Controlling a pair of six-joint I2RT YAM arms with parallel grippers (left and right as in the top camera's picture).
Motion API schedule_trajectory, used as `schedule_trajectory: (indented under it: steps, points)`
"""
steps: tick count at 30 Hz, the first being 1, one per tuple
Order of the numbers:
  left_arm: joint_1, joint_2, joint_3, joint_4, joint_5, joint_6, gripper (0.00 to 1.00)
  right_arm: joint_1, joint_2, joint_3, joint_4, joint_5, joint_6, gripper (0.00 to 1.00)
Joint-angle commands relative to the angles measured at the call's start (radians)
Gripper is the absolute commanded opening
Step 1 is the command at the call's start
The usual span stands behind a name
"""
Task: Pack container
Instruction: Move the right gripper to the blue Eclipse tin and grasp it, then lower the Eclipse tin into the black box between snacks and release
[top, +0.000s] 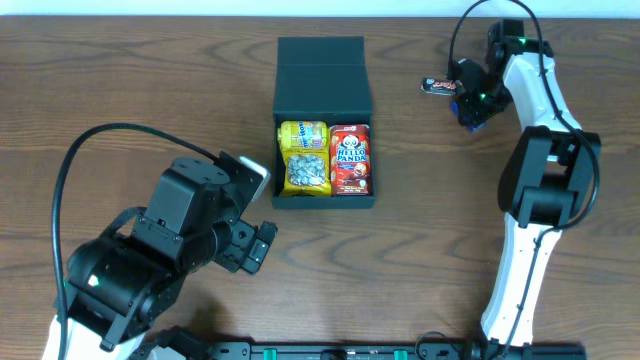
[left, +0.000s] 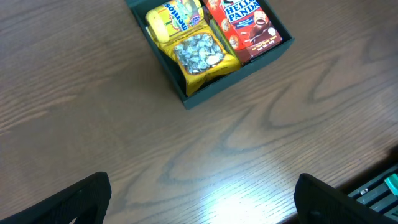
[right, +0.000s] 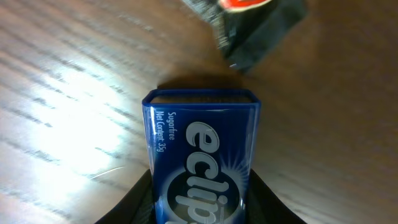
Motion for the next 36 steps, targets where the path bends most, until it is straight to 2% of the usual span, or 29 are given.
schedule_trajectory:
  steps: [1, 2, 12, 17, 20, 23, 26, 28, 31, 32, 36]
  points:
    - [0.003, 0.0, 0.013, -0.003, 0.003, -0.007, 0.95, 0.024, 0.008, -0.006, -0.031, -0.069, 0.03, 0.08]
    - [0.003, 0.0, 0.013, -0.003, 0.003, -0.007, 0.95, 0.031, 0.0, -0.006, -0.044, -0.098, 0.03, 0.02]
    - [0.003, 0.0, 0.013, -0.003, 0.003, -0.007, 0.95, 0.143, -0.171, -0.006, -0.097, -0.287, 0.048, 0.02]
    - [0.003, 0.0, 0.013, -0.003, 0.003, -0.007, 0.95, 0.25, -0.28, -0.006, -0.083, -0.368, 0.054, 0.02]
    - [0.003, 0.0, 0.013, -0.003, 0.003, -0.007, 0.95, 0.335, -0.314, -0.006, -0.066, -0.368, 0.134, 0.02]
    - [0.003, 0.0, 0.013, -0.003, 0.003, -0.007, 0.95, 0.414, -0.315, -0.006, -0.063, -0.367, 0.265, 0.01]
    - [0.003, 0.0, 0.013, -0.003, 0.003, -0.007, 0.95, 0.486, -0.311, -0.006, -0.063, -0.351, 0.455, 0.02]
    - [0.003, 0.0, 0.013, -0.003, 0.003, -0.007, 0.95, 0.533, -0.311, -0.006, -0.064, -0.276, 0.617, 0.02]
    - [0.003, 0.0, 0.013, -0.003, 0.003, -0.007, 0.95, 0.605, -0.311, -0.006, -0.112, -0.04, 0.973, 0.02]
    - [0.003, 0.0, 0.013, -0.003, 0.003, -0.007, 0.95, 0.625, -0.307, -0.006, -0.132, 0.015, 1.044, 0.02]
    - [0.003, 0.0, 0.013, -0.003, 0.003, -0.007, 0.95, 0.697, -0.299, -0.034, -0.13, 0.108, 1.104, 0.02]
